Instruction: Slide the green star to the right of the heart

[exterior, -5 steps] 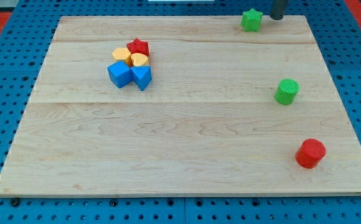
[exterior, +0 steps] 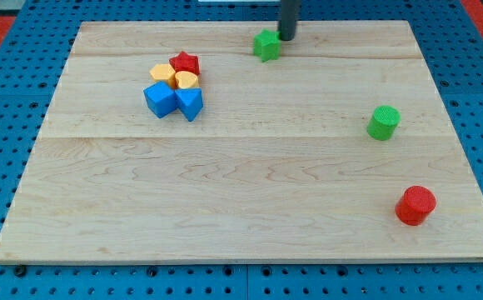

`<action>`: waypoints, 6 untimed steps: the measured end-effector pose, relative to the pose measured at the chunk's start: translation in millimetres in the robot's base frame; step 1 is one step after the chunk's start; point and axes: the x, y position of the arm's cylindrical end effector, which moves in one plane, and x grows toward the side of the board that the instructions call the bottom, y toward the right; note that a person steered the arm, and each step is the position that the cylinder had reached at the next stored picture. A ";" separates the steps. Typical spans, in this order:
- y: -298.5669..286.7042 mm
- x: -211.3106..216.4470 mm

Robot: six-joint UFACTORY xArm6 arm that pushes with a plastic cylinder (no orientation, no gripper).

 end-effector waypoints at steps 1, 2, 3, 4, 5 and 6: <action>-47.6 12.7; -56.9 34.1; -52.8 49.1; -41.3 61.9; -33.2 73.5; -23.4 85.0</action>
